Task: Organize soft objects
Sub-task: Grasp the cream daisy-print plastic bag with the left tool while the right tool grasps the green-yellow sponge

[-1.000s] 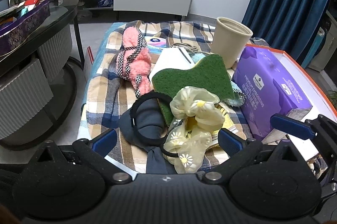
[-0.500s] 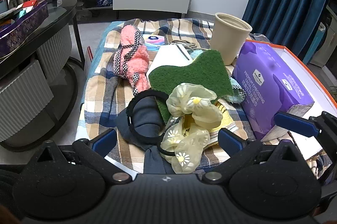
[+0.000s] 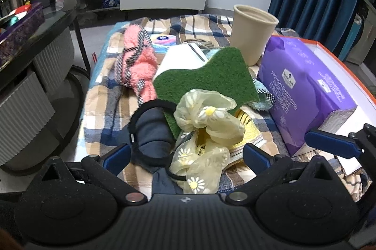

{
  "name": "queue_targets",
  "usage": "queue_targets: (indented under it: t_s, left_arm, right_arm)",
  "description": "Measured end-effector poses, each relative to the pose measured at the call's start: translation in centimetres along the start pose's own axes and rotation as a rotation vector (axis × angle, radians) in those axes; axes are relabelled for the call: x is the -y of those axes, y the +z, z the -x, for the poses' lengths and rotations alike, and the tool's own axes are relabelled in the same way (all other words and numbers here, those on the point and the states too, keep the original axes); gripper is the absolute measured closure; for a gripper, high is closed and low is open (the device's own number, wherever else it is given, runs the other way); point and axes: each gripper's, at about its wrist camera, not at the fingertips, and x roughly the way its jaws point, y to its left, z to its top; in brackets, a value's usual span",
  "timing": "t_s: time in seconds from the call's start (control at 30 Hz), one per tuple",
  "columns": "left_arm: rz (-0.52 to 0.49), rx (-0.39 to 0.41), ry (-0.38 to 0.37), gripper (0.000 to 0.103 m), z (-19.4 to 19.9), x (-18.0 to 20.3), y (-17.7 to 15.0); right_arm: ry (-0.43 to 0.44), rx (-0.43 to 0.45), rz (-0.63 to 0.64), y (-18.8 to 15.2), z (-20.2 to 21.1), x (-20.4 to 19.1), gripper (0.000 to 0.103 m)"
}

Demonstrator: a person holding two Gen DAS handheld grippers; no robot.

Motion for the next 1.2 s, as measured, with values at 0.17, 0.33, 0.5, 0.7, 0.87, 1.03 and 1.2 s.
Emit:
queue_targets:
  t_s: [0.17, 0.33, 0.5, 0.7, 0.87, 1.03, 1.2]
  left_arm:
    - [-0.014, 0.028, 0.030, 0.024, -0.6, -0.2, 0.4]
    - [0.026, 0.071, -0.002, 0.068, 0.7, -1.8, 0.3]
    - [0.072, 0.099, -0.076, 0.072, 2.0, -3.9, 0.4]
    - [0.095, 0.119, -0.147, 0.076, 2.3, -5.5, 0.3]
    - [0.087, 0.123, -0.151, 0.077, 2.2, -5.8, -0.1]
    - [0.119, 0.116, -0.177, 0.077, 1.6, -6.3, -0.2]
    - [0.123, 0.115, -0.188, 0.077, 1.2, -6.7, 0.0]
  right_arm:
    - [0.002, -0.004, 0.014, -0.1, 0.0, -0.2, 0.001]
    - [-0.002, -0.003, 0.017, -0.1, -0.1, -0.2, 0.001]
    - [0.003, 0.006, 0.032, 0.1, -0.2, -0.4, 0.001]
    - [0.001, 0.037, 0.040, 0.8, -0.1, -0.3, 0.001]
    - [0.044, 0.101, -0.059, 2.6, 0.6, 1.5, 0.001]
    - [0.190, 0.102, -0.233, 5.5, -1.6, 3.2, 0.001]
    - [0.262, 0.014, -0.353, 7.0, -6.7, 3.6, 0.005]
